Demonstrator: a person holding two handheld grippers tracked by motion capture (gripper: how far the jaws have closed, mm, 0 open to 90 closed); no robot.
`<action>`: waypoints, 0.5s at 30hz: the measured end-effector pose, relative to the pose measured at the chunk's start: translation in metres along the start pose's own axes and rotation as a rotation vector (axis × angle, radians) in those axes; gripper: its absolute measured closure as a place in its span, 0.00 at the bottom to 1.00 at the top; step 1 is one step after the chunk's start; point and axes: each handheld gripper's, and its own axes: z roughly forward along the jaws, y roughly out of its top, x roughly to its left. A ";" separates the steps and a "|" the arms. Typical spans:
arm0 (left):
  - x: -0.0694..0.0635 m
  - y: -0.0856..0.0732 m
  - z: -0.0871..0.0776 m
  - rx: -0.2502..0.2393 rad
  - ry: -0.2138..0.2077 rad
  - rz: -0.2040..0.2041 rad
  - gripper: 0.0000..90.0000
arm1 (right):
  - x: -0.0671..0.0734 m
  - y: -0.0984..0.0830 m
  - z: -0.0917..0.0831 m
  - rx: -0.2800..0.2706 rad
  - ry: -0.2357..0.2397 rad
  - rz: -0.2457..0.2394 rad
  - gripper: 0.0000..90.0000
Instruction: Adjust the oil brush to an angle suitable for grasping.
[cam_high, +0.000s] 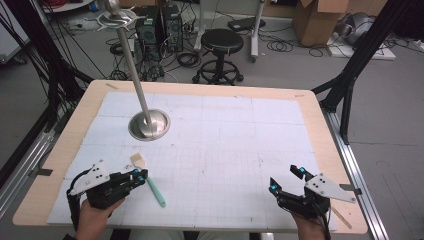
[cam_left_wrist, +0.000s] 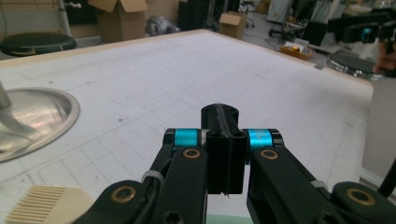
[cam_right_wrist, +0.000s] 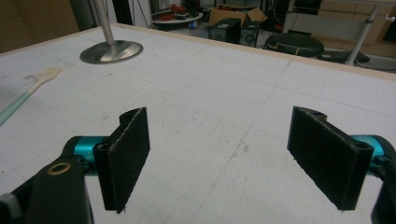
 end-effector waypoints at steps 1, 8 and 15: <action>0.000 -0.001 0.002 0.009 -0.003 0.001 1.00 | 0.000 0.000 0.000 0.000 -0.001 0.002 0.22; -0.016 -0.008 0.033 0.116 -0.040 0.019 1.00 | 0.000 0.000 0.000 0.003 -0.001 -0.002 0.22; -0.031 -0.019 0.052 0.230 -0.096 0.045 1.00 | -0.001 -0.001 0.000 0.006 -0.011 0.003 0.22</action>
